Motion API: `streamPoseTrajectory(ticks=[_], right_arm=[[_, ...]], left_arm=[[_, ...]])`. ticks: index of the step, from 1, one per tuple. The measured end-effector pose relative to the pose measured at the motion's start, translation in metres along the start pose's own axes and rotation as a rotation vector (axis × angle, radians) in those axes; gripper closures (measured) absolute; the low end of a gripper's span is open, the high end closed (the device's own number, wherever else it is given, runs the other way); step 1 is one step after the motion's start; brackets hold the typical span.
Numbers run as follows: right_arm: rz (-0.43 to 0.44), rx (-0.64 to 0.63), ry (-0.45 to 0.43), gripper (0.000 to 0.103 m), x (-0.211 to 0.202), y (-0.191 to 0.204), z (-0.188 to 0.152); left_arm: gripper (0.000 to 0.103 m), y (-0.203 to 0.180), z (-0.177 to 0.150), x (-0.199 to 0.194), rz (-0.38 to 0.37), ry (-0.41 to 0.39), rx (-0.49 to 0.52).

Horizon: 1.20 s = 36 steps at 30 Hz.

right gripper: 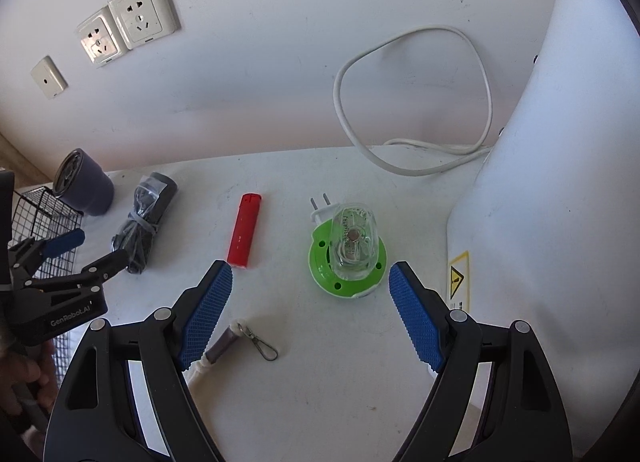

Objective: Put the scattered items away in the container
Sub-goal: 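Close the left tool on the bagged black cable while the right tool grasps the green repeller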

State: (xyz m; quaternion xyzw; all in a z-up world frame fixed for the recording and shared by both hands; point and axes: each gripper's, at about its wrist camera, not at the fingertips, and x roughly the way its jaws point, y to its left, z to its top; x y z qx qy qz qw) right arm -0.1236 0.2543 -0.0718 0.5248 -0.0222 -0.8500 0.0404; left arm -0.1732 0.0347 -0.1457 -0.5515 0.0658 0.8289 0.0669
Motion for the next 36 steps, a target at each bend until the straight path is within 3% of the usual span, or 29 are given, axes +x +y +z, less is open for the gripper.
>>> streamPoseTrajectory(ticks=[24,36], right_arm=[[0.003,-0.022,0.035,0.021,0.028,-0.005,0.014],[0.004,-0.024,0.059,0.029,0.043,-0.007,0.014]], left_arm=[[0.029,0.003,0.021,0.048,0.023,0.052,0.01],[0.029,0.004,0.021,0.063,0.01,0.059,0.025]])
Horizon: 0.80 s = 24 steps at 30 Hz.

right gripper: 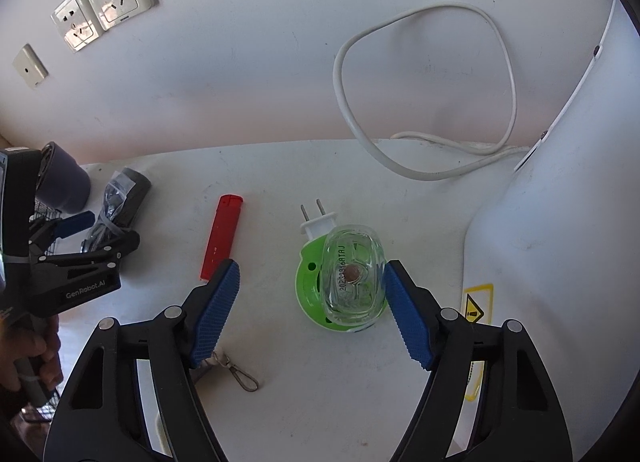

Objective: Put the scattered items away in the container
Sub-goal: 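Close the left tool on the bagged black cable while the right tool grasps the green repeller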

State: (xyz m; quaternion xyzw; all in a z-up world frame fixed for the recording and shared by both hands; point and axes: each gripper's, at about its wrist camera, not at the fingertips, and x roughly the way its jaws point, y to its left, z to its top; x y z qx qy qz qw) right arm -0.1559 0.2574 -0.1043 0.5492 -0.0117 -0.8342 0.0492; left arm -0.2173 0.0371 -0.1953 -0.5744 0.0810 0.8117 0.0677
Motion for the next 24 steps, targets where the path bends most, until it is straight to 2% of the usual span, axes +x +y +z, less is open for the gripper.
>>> streamPoseTrajectory(ticks=[8,17,20,22,24], right_arm=[[-0.006,-0.003,0.003,0.033,0.005,0.0,0.001],[-0.006,0.011,0.026,0.046,0.013,-0.008,-0.001],[-0.005,0.015,0.027,0.054,0.013,-0.009,-0.003],[-0.004,0.017,0.029,0.06,0.013,-0.011,-0.003],[0.001,0.024,0.027,0.064,0.013,-0.012,-0.003]], left_arm=[[0.029,0.004,0.0,0.006,-0.013,-0.001,-0.001],[0.03,0.004,0.002,0.008,-0.022,-0.025,0.011],[0.037,0.004,0.002,0.007,-0.034,-0.031,0.009],[0.049,0.003,0.001,0.006,-0.045,-0.038,0.016],[0.055,0.002,0.001,0.004,-0.042,-0.049,0.026]])
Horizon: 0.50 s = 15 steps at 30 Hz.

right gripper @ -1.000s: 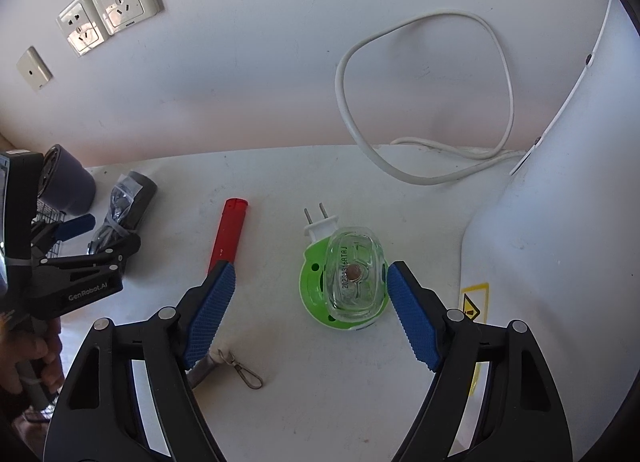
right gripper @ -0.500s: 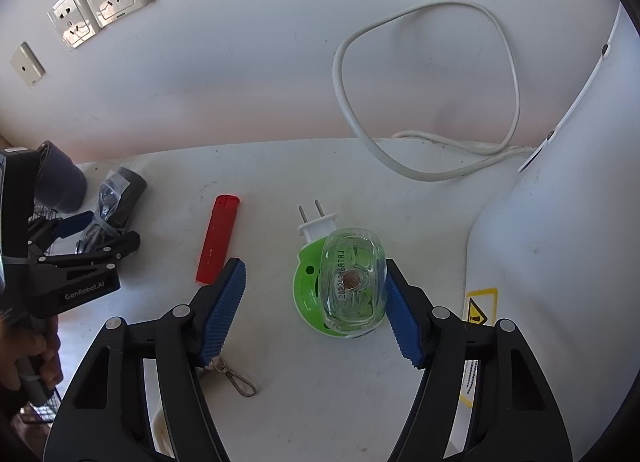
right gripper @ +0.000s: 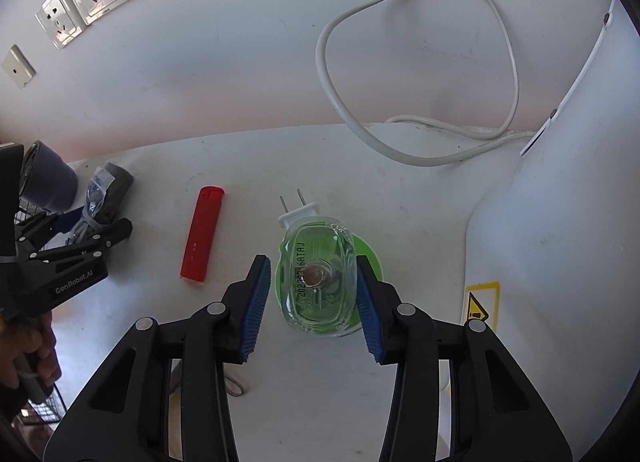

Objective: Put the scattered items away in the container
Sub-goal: 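Close the left tool on the bagged black cable while the right tool grasps the green repeller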

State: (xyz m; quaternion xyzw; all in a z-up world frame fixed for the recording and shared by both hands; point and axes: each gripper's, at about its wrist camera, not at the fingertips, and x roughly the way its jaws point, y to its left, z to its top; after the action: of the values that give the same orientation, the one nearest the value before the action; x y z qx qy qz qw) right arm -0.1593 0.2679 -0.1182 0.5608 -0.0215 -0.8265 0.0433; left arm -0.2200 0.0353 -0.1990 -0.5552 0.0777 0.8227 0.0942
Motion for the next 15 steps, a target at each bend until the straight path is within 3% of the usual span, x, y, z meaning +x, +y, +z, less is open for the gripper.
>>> streamPoseTrajectory(ticks=[3,15], right_arm=[[0.011,0.014,0.009,0.072,0.002,-0.002,0.0],[0.03,0.019,0.003,0.073,0.001,0.002,-0.002]], left_arm=[[0.065,0.004,-0.001,-0.001,-0.009,-0.014,0.0],[0.066,0.017,-0.008,-0.006,-0.015,-0.014,-0.003]])
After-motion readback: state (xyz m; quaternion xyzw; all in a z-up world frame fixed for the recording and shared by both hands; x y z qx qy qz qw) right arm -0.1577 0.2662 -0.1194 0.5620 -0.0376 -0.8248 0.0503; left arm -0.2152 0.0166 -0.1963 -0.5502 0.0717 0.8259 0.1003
